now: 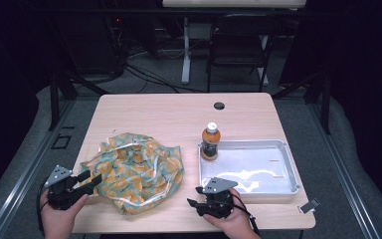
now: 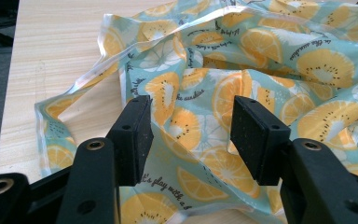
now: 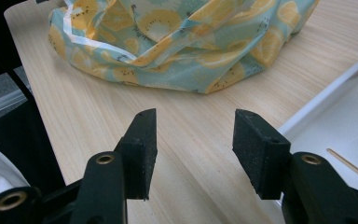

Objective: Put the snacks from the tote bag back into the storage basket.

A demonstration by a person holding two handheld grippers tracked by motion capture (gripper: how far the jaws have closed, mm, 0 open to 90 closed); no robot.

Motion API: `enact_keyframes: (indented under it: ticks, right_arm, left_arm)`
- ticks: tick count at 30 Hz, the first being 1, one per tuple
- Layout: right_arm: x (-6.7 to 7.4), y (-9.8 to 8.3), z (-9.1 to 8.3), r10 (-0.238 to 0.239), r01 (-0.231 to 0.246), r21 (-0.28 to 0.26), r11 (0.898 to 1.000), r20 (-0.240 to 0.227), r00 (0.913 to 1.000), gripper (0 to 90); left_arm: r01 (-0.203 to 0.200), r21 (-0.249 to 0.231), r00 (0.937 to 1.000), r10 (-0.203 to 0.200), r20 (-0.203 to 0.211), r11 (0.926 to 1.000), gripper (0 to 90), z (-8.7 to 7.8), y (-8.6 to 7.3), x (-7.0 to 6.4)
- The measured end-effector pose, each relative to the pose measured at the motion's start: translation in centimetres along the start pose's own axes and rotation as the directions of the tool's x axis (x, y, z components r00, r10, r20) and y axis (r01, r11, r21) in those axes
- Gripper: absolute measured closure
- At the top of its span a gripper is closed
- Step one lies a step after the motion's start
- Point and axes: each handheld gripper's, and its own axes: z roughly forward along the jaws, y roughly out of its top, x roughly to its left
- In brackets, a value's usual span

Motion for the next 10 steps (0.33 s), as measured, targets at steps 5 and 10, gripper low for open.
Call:
enact_keyframes:
  ticks: [5, 10]
  right_arm:
    - [-0.06, -0.02, 0.02, -0.001, 0.001, 0.001, 1.000, -0.002, 1.0000, 49.4]
    - [-0.18, -0.06, 0.05, 0.003, -0.003, -0.001, 1.000, -0.001, 1.0000, 48.7]
  left_arm:
    - [0.000, 0.002, 1.0000, 0.000, -0.001, 1.0000, 48.4, 0.04, -0.03, 0.05]
    - [0.001, -0.001, 1.0000, -0.001, -0.002, 1.0000, 48.3, 0.04, -0.03, 0.09]
